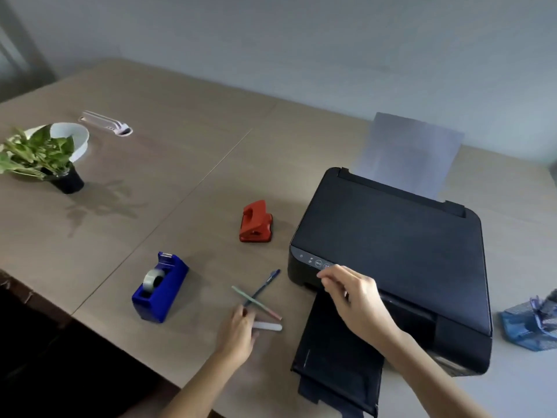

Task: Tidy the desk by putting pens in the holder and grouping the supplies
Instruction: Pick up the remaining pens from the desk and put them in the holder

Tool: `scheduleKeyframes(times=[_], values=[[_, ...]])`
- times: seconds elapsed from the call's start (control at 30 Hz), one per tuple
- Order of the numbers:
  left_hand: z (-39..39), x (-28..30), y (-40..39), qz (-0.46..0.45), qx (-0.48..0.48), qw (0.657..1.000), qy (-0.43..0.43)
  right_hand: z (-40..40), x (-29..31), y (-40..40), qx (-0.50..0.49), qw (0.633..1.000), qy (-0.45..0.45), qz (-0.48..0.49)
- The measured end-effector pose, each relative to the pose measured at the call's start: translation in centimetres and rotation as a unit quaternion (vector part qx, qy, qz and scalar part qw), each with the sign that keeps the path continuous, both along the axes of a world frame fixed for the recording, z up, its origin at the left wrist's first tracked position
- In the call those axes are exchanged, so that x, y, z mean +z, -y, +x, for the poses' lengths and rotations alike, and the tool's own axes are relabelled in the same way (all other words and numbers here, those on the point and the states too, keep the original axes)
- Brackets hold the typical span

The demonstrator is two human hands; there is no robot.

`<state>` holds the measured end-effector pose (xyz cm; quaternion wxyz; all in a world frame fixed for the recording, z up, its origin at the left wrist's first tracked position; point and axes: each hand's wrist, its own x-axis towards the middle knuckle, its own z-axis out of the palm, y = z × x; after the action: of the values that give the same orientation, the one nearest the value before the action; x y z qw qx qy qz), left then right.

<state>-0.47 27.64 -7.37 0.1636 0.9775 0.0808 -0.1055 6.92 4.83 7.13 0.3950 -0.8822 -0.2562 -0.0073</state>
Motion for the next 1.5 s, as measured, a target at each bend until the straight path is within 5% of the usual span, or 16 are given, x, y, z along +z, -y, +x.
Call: scheduleKeyframes(times=[0.27, 0.53, 0.7, 0.9, 1.03, 1.33, 1.5], values=[[-2.0, -3.4, -4.5, 0.017, -0.055, 0.998, -0.011, 0.5, -8.6, -8.4, 0.056, 0.958, -0.202, -0.196], [-3.2, -3.2, -5.1, 0.069, -0.138, 0.988, 0.001, 0.9, -13.9, -11.9, 0.006, 0.908, -0.202, -0.368], [-2.3, -3.1, -4.8, 0.040, -0.100, 0.994, -0.011, 1.4, -15.3, -11.1, -0.011, 0.886, -0.194, -0.422], [0.6, -1.4, -6.2, -0.111, 0.011, 0.994, -0.020, 0.6, -10.8, -9.0, -0.061, 0.946, -0.227, -0.222], [5.8, -0.8, -3.2, -0.110, 0.026, 0.993, -0.023, -0.7, -7.8, -7.1, -0.075, 0.975, -0.163, -0.129], [7.2, -2.1, -0.6, 0.016, -0.054, 0.996, -0.064, -4.1, -4.3, -2.6, -0.082, 0.985, -0.152, -0.018], [4.9, -0.8, -2.0, -0.094, 0.114, 0.988, -0.037, -4.9, -1.5, 2.9, -0.134, 0.978, -0.152, 0.054]])
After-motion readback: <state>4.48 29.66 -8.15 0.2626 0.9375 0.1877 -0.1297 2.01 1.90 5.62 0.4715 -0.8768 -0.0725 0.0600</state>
